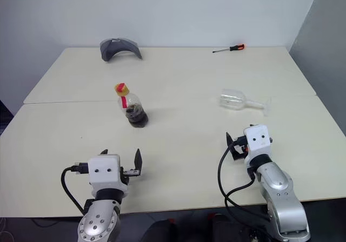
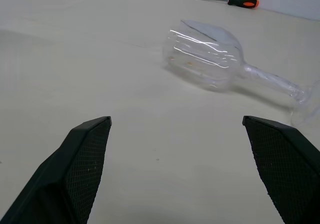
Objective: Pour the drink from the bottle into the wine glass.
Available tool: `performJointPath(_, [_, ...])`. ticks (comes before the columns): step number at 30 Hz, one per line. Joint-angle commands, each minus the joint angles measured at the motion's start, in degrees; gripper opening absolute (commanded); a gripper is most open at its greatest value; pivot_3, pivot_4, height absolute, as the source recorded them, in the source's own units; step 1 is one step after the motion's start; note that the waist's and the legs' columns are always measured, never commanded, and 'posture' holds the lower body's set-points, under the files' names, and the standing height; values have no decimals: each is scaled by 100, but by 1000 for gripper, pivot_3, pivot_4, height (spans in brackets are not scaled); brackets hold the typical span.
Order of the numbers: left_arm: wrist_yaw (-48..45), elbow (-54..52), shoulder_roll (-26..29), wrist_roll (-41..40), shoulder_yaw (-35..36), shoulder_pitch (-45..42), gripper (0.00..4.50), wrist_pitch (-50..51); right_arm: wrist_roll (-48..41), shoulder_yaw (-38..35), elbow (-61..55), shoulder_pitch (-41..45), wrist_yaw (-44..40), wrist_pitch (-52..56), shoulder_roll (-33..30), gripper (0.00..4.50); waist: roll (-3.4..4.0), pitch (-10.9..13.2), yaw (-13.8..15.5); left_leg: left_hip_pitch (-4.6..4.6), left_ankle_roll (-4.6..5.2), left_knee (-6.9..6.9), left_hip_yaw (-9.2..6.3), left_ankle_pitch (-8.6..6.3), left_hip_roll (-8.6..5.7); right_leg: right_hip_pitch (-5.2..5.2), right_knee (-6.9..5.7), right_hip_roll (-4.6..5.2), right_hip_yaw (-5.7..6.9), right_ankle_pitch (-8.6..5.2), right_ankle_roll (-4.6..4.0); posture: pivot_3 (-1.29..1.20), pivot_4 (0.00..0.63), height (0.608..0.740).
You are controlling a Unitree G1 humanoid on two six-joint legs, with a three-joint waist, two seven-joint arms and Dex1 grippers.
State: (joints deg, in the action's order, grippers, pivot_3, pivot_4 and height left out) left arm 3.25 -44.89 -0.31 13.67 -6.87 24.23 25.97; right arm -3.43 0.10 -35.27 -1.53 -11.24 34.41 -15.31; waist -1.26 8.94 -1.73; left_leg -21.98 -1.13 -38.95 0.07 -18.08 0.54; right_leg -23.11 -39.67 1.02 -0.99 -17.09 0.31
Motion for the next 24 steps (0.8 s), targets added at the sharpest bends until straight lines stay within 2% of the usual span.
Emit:
performJointPath(1, [93,-95,22,142,6,70,4465,-85,-4,-24,-143,5,-10,-143,-6,4500,0,0,-2,0,0,0,1,0,0,0,0,0,-1,0,0,0,150,740])
performJointPath(12, [-77,32,128,-161,414,-60,4465,-369,-87,-139,58,42,-100,-409,-37,4500,0,0,-8,0,0,1,2,0,0,0,2,0,-2,0,0,0,150,740])
performJointPath(15, [-93,195,205,-237,680,-374,4465,-312,-388,-254,303,188,-560,-657,-212,4500,0,0,6,1,0,0,-2,0,0,0,-1,-1,3,0,0,0,150,740])
performJointPath(24, [-375,653,504,-389,789,-989,4465,-480,-1595,-559,1296,923,-2192,-1216,-751,4500,-3,1,8,4,1,-2,-5,1,0,5,-5,-1,5,1,-2,0,150,740])
